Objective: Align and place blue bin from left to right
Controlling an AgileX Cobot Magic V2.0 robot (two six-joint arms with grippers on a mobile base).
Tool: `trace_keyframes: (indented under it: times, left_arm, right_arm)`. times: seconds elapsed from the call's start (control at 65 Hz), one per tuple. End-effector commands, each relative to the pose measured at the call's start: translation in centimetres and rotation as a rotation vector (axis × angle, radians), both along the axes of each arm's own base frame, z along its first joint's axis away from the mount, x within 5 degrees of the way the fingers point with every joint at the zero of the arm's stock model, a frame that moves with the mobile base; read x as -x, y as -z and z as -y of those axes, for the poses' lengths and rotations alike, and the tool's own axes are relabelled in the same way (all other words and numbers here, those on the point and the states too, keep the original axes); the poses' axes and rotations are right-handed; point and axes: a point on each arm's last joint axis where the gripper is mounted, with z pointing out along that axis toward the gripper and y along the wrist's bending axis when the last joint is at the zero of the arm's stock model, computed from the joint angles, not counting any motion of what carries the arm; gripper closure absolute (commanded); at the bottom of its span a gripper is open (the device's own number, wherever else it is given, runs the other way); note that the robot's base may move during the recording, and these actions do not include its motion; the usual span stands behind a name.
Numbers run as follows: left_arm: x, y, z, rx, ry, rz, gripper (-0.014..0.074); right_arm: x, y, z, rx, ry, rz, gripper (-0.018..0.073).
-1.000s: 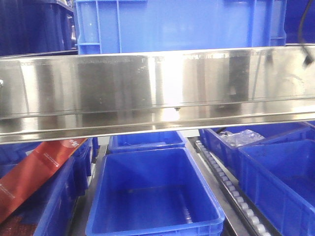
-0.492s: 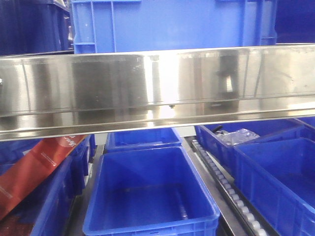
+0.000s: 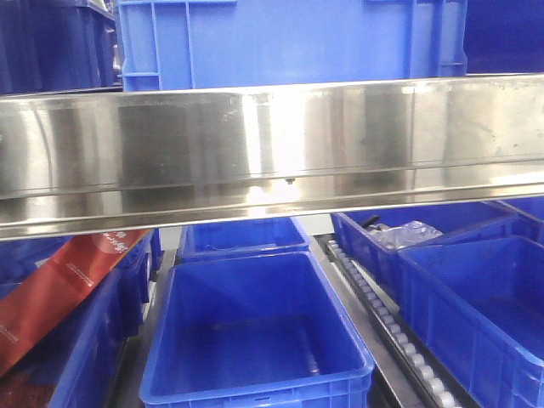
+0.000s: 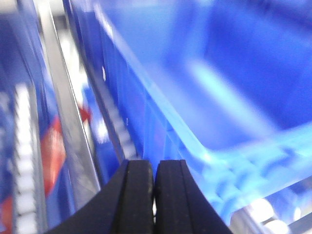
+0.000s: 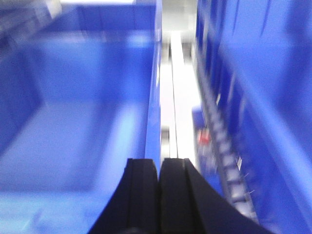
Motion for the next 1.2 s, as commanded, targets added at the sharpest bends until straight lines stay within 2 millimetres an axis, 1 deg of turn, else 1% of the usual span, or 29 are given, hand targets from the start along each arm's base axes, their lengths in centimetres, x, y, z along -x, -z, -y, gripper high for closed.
trace_keyframes:
  times: [0.0, 0.077, 0.2, 0.292, 0.323, 0.415, 0.508, 0.662, 0.769, 0.831, 0.923, 1.185]
  left_arm:
    - [3.0, -0.4, -0.9, 0.035, 0.006, 0.121, 0.0592]
    - [5.0, 0.1, -1.5, 0.049, 0.009, 0.170, 0.0592]
    - [9.2, 1.6, -2.8, 0.064, 0.008, 0.237, 0.0592]
    - [12.2, 3.4, -3.7, 0.074, 0.008, 0.275, 0.0592]
    - [12.8, 4.0, -3.9, 0.075, 0.008, 0.280, 0.0592]
    - [15.4, 5.9, -4.7, 0.087, 0.006, 0.327, 0.0592]
    - [16.9, 8.1, -5.2, 0.085, 0.003, 0.348, 0.0592]
    - [18.2, 11.0, -5.8, 0.063, -0.012, 0.378, 0.0592]
    - [18.3, 12.6, -5.9, 0.043, -0.019, 0.371, 0.0592]
    - [18.3, 13.1, -5.9, 0.039, -0.020, 0.356, 0.0592]
    - [18.1, 13.6, -5.8, 0.031, -0.021, 0.328, 0.0592]
    - [18.1, 13.6, -5.8, 0.032, -0.021, 0.330, 0.0592]
  right_arm:
    - [2.7, -0.8, 0.5, 0.021, 0.002, 0.084, 0.0638]
    - [4.8, -0.3, 0.7, 0.020, 0.000, 0.093, 0.0638]
    - [8.3, 1.0, 1.1, 0.047, -0.014, 0.123, 0.0638]
    - [10.7, 2.8, 1.3, 0.054, -0.023, 0.155, 0.0638]
    - [11.3, 3.4, 1.4, 0.052, -0.023, 0.167, 0.0638]
    - [13.6, 5.9, 1.7, 0.048, -0.023, 0.203, 0.0638]
    - [15.2, 8.2, 1.9, 0.045, -0.023, 0.225, 0.0638]
    - [17.2, 12.3, 2.2, 0.041, -0.023, 0.276, 0.0638]
    - [17.5, 14.8, 2.2, 0.039, -0.024, 0.293, 0.0638]
    - [17.6, 15.6, 2.2, 0.038, -0.025, 0.302, 0.0638]
    - [17.5, 15.9, 2.2, 0.039, -0.025, 0.297, 0.0638]
    - [17.5, 15.6, 2.2, 0.034, -0.025, 0.334, 0.0638]
